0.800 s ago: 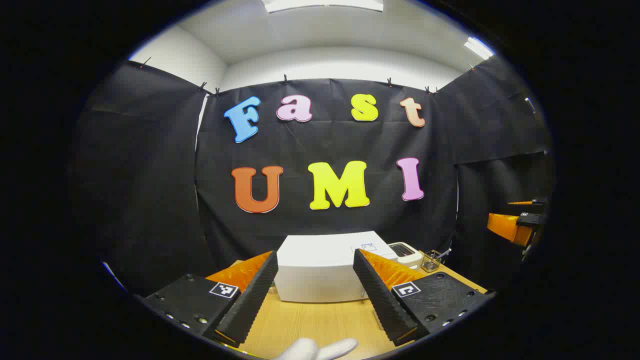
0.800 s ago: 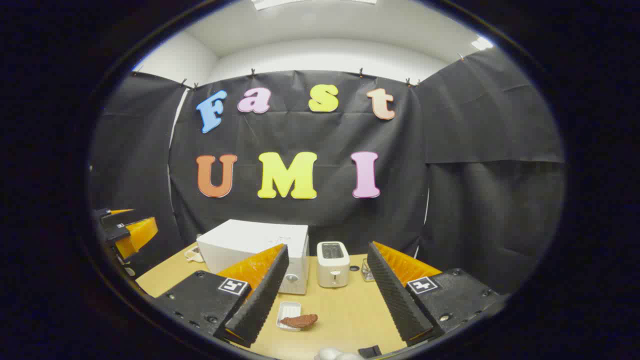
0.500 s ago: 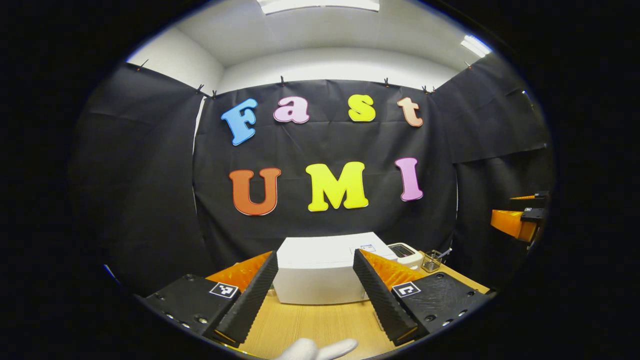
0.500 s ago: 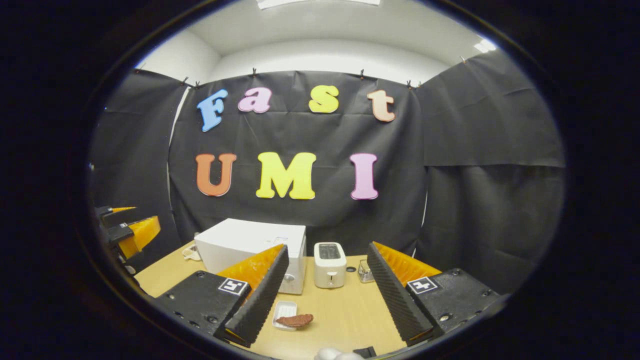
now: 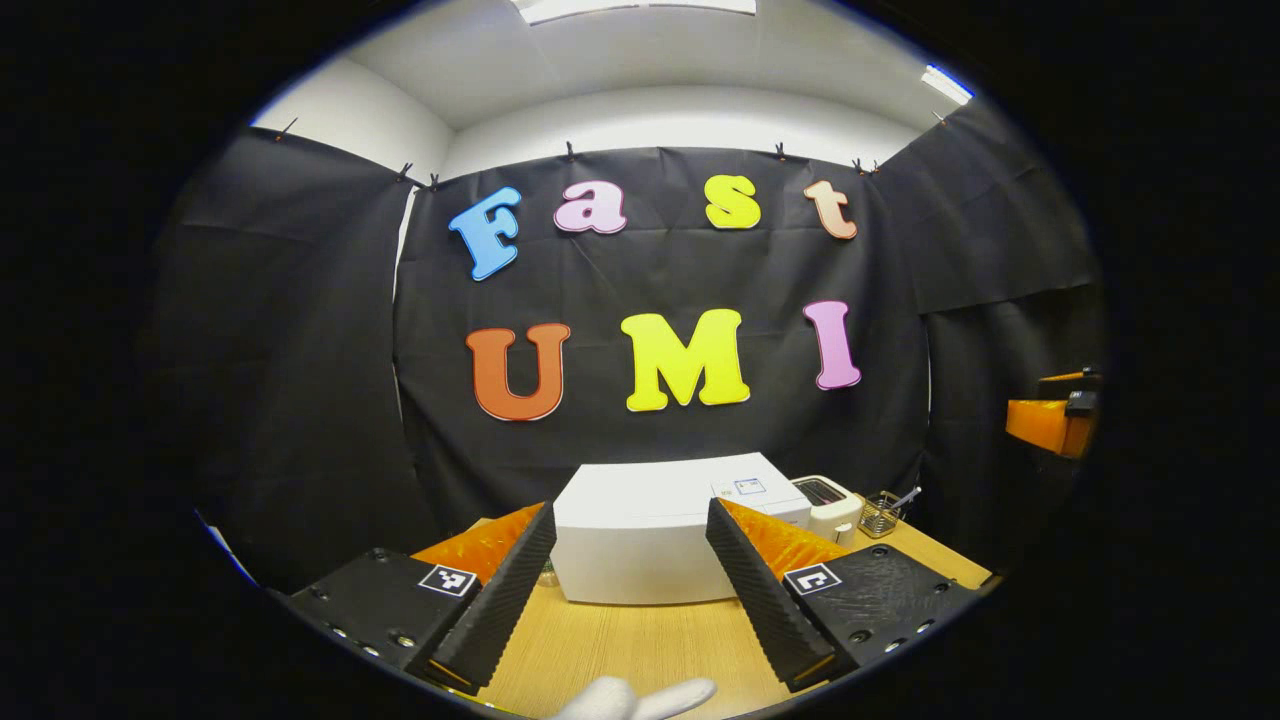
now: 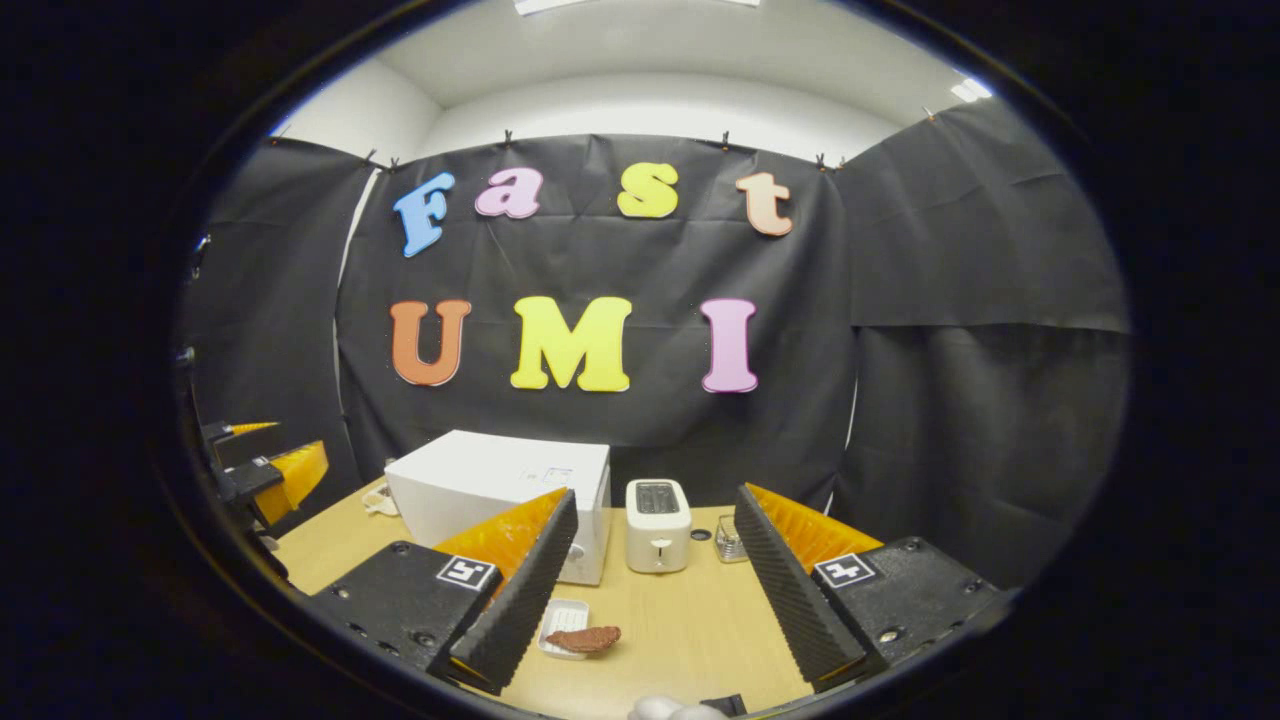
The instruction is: Open the microwave oven with the left hand, put the food in, and close the microwave oven.
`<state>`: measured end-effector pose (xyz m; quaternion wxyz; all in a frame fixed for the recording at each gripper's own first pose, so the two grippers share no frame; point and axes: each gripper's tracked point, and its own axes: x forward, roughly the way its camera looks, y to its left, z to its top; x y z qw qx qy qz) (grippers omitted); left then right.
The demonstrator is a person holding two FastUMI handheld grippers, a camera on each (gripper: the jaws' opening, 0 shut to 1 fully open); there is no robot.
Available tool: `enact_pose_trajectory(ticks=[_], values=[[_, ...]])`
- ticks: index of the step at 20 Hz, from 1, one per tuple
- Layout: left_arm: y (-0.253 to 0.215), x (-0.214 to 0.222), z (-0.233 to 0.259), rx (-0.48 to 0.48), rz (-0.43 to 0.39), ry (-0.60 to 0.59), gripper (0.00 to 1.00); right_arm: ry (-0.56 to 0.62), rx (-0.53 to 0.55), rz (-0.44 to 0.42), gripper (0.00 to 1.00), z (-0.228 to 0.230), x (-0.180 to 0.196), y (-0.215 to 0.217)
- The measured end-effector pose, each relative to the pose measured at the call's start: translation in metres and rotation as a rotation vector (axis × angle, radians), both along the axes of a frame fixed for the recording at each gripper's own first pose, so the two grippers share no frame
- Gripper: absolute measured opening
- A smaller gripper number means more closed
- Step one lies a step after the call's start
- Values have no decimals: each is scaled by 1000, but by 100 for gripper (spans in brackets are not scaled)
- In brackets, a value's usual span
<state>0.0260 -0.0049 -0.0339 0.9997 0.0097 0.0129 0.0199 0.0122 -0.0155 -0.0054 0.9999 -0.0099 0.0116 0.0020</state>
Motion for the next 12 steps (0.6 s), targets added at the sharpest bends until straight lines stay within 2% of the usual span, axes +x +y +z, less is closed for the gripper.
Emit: enact_pose_trajectory(ticks=[3,4,5,6,7,8,12], values=[[-17,13,-21,-28,-19,8,96,4,3,-2,100,1,5,-8],[-23,19,-29,-30,-27,9,96,5,4,-4,91,3,7,-13],[-35,25,-38,-35,-49,8,96,6,9,-7,100,5,9,-18],[-45,32,-46,-36,-64,-1,100,2,26,-8,100,9,11,-22],[-54,40,-59,-26,-74,9,96,-2,47,-10,100,14,14,-27],[-65,49,-70,-12,-87,18,96,-1,60,-13,100,18,17,-33],[-108,90,-123,-16,-127,76,96,14,20,-52,100,26,31,-55]])
